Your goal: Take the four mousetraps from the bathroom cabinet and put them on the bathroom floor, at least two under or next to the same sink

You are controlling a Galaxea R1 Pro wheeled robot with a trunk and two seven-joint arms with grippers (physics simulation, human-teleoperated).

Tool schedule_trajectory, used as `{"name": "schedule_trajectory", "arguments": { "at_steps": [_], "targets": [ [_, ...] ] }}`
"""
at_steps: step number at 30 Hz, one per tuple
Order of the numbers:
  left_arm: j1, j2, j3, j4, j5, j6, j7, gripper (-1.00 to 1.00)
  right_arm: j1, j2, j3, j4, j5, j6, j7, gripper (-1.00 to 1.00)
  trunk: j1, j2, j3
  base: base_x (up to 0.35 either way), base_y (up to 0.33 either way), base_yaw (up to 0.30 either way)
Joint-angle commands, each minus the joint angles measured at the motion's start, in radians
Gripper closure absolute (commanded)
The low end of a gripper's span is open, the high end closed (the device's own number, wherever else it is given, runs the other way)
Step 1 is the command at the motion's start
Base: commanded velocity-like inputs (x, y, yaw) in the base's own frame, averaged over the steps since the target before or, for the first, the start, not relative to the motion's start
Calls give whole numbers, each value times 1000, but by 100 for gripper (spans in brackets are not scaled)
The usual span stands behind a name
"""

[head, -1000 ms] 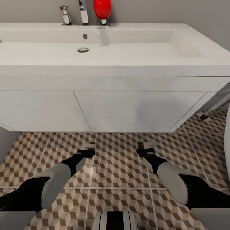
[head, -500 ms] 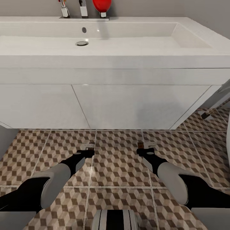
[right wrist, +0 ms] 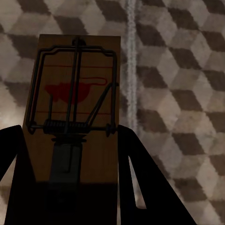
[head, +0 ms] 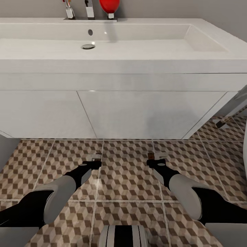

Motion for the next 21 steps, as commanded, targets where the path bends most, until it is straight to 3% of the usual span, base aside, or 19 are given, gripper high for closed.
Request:
{"name": "schedule_trajectory", "arguments": {
  "at_steps": [1, 11, 21],
  "targets": [
    [0, 0, 7, -2, -10, 4, 3, 100, -1, 0, -8, 1, 6, -4, -1, 100, 0, 0, -1, 0, 0, 0],
    [0, 2, 8, -3, -9, 5, 3, 100, -1, 2, -10, 1, 4, -4, -2, 100, 34, -63, -29, 0, 0, 0],
    [0, 1, 7, -3, -10, 6, 3, 100, -1, 1, -10, 0, 4, -4, -2, 100, 39, -66, -67, 0, 0, 0]
  ]
}}
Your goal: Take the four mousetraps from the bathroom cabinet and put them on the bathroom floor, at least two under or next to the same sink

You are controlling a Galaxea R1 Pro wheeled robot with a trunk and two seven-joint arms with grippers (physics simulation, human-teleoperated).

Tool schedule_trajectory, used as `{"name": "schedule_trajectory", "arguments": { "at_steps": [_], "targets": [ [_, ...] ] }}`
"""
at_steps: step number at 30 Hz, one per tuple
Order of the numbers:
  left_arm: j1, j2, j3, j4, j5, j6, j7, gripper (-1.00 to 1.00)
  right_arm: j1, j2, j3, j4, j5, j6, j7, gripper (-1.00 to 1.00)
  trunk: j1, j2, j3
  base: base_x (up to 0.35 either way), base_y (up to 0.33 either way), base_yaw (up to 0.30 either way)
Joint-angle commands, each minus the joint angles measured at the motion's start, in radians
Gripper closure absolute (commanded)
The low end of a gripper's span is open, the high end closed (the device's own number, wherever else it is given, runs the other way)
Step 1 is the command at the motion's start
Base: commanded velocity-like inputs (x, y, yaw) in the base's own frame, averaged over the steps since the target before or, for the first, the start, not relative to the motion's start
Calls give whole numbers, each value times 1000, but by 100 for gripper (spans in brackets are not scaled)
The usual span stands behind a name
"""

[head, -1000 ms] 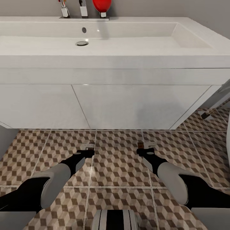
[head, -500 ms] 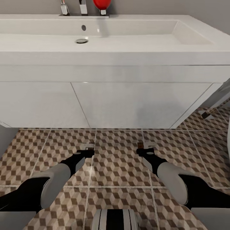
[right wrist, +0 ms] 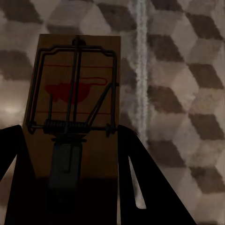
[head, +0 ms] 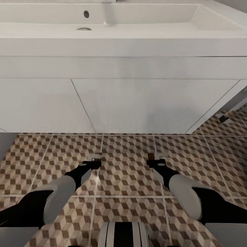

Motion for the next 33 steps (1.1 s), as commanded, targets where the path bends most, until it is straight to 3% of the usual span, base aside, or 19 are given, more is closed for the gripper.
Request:
{"name": "schedule_trajectory", "arguments": {
  "at_steps": [1, 3, 33],
  "targets": [
    [0, 0, 7, -2, -10, 5, 4, 100, -1, 0, -8, 1, 6, -4, -1, 100, 0, 0, -4, 0, 0, 0],
    [0, 1, 7, -2, -10, 4, 3, 100, -1, 0, -8, 1, 6, -4, -1, 100, 1, -1, -12, 0, 0, 0],
    [0, -2, 8, -14, -10, 3, 6, 100, -1, 0, -7, 1, 6, -9, -1, 100, 1, -1, -12, 58, 10, 0]
  ]
}}
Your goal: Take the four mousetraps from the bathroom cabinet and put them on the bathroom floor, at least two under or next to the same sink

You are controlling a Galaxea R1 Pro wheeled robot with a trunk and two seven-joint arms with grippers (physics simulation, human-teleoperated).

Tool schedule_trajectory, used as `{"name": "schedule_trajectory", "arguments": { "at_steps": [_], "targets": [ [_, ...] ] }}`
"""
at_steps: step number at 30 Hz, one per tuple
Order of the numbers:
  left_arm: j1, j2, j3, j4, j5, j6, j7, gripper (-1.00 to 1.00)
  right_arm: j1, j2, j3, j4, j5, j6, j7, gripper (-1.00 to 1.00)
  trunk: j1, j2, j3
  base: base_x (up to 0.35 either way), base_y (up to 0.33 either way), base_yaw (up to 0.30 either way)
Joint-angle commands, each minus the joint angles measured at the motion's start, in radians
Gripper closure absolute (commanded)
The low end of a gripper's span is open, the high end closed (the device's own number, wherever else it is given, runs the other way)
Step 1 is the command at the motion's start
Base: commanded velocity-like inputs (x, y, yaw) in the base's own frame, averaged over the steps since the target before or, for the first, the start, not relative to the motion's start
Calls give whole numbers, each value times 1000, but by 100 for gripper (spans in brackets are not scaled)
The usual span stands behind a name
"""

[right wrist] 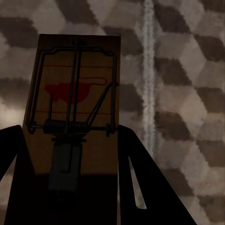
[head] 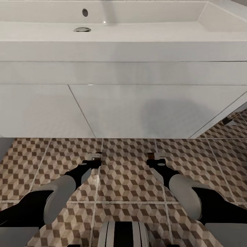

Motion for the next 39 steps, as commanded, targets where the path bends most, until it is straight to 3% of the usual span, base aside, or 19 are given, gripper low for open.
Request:
{"name": "schedule_trajectory", "arguments": {
  "at_steps": [1, 39],
  "targets": [
    [0, -1, 7, -2, -10, 4, 3, 100, -1, 0, -8, 1, 6, -4, -1, 100, 0, 0, -1, 3, 0, 0],
    [0, 1, 7, 5, -11, 4, 3, 100, -1, -1, -2, 0, 7, -30, 0, 100, 0, 0, -1, 11, 0, 0]
  ]
}}
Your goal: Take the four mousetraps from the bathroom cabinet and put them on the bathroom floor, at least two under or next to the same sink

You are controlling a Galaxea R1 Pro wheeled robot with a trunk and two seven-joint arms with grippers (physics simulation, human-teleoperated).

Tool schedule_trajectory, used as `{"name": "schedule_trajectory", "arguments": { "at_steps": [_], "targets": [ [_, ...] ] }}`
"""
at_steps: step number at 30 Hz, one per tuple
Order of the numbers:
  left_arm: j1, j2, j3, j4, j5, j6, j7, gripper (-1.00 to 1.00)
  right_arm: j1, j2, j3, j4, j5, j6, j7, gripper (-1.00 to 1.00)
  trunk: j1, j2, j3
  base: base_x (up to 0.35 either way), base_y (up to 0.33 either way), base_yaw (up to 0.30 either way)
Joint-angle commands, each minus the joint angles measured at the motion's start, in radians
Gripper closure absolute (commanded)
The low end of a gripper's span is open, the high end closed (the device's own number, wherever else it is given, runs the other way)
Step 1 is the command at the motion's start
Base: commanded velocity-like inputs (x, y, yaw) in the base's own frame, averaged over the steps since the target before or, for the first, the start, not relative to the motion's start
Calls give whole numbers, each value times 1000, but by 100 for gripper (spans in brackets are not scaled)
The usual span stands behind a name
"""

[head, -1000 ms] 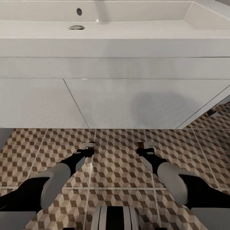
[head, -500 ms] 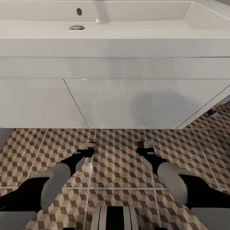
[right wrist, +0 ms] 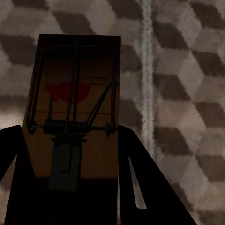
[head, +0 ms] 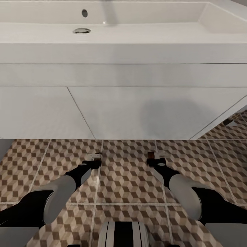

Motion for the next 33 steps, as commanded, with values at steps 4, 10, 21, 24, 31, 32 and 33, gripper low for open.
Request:
{"name": "schedule_trajectory", "arguments": {
  "at_steps": [4, 10, 21, 24, 31, 32, 33],
  "targets": [
    [0, 0, 7, -1, -10, 4, 3, 100, -1, 0, -8, 1, 6, -4, -1, 100, 0, 0, -1, 225, 0, 0],
    [0, -1, 7, -2, -11, 4, 3, 100, -1, 0, -9, 1, 5, -4, -1, 100, 0, 0, -1, 79, 0, 0],
    [0, 0, 9, -11, -10, 5, 3, 100, -1, -1, -10, 2, 3, -3, -1, 100, 0, 0, -1, 8, 0, 0],
    [0, 0, 11, -12, -10, 6, 3, 100, -1, -1, -10, 2, 2, -3, -2, 100, 0, 0, -1, 0, 0, 0],
    [0, 0, 12, -13, -9, 16, 3, 100, -1, -2, -11, 10, 0, -3, -2, 100, 0, 0, -1, 0, 0, 0],
    [0, 1, 12, -13, -9, 17, 3, 100, -1, -2, -11, 10, 0, -3, -2, 100, 0, 0, -1, 0, 0, 0],
    [0, 1, 12, -13, -9, 17, 3, 100, -1, -3, -11, 10, 0, -3, -2, 100, 0, 0, -1, 0, 0, 0]
  ]
}}
